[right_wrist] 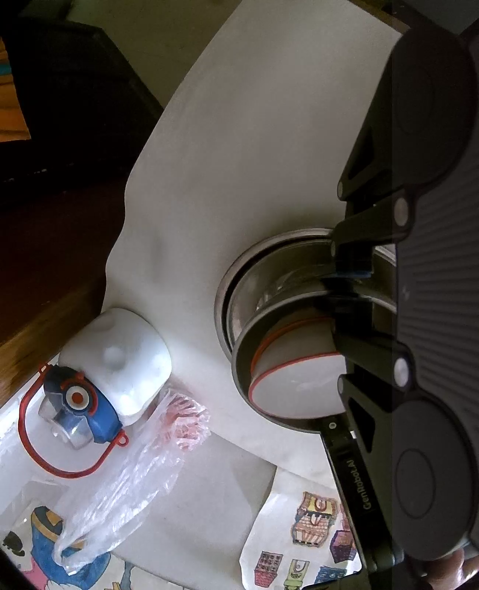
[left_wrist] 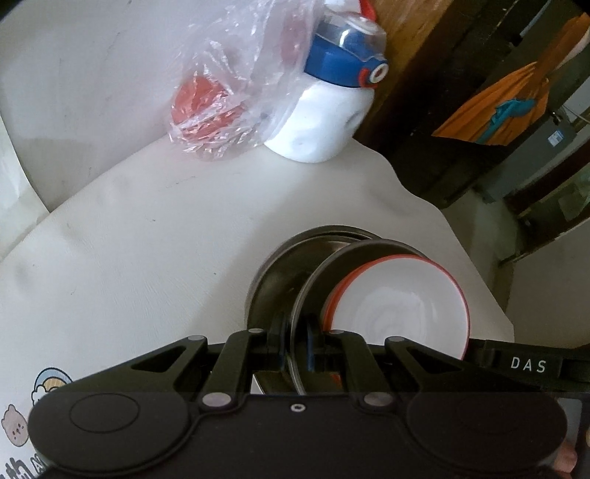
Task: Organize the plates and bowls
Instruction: 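Lift the bowl stack and carry it toward the steel plate by the bottle, then lower the bowl stack onto the shallow steel plate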
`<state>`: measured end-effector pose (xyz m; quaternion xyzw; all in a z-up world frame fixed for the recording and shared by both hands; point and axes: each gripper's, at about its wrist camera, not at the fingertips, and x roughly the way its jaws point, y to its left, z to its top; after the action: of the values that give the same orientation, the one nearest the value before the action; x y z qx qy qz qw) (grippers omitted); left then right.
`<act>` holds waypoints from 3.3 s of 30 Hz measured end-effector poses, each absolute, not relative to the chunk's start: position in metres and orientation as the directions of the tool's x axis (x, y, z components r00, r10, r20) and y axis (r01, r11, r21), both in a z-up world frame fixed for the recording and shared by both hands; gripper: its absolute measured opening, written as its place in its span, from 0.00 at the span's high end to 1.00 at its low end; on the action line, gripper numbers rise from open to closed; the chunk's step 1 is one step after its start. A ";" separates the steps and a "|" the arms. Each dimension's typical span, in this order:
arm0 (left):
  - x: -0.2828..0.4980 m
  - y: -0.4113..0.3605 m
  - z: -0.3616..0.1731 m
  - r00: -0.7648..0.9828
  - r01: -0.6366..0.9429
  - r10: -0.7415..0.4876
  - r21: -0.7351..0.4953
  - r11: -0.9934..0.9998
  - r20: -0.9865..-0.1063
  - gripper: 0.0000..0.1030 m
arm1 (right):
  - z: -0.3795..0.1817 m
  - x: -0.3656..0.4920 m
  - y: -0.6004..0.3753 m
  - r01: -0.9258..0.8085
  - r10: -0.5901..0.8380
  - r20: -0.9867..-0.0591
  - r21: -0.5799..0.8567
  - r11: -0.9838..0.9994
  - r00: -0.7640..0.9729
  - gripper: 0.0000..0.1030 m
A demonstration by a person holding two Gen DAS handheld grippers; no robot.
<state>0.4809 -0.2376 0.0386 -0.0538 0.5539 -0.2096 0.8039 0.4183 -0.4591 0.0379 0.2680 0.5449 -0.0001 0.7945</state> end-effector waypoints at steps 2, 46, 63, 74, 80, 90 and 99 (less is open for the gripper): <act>0.484 -0.237 0.036 0.296 0.273 -0.395 -0.320 0.907 -0.870 0.91 | 0.037 0.421 -0.458 0.292 0.293 -0.866 0.426 0.856 0.406 0.88; 0.493 -0.236 0.032 0.298 0.236 -0.394 -0.333 0.913 -0.869 0.92 | 0.032 0.428 -0.457 0.295 0.269 -0.863 0.414 0.861 0.428 0.87; 0.491 -0.234 0.030 0.312 0.231 -0.400 -0.340 0.912 -0.862 0.92 | 0.034 0.428 -0.452 0.276 0.240 -0.867 0.383 0.881 0.437 0.87; 0.490 -0.233 0.029 0.316 0.234 -0.405 -0.343 0.910 -0.858 0.90 | 0.045 0.427 -0.452 0.251 0.198 -0.858 0.347 0.904 0.475 0.86; 0.489 -0.233 0.029 0.317 0.229 -0.405 -0.346 0.910 -0.858 0.90 | 0.045 0.424 -0.453 0.253 0.191 -0.854 0.346 0.904 0.483 0.82; 0.489 -0.231 0.032 0.325 0.221 -0.398 -0.340 0.914 -0.858 0.86 | 0.045 0.421 -0.457 0.269 0.184 -0.852 0.349 0.898 0.491 0.72; 0.485 -0.228 0.037 0.339 0.221 -0.389 -0.330 0.918 -0.856 0.81 | 0.049 0.414 -0.462 0.284 0.171 -0.845 0.351 0.892 0.507 0.55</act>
<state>0.4853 -0.2277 0.0372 -0.0773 0.5434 -0.1874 0.8146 0.4138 -0.4619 0.0491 0.2297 0.4954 -0.0338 0.8371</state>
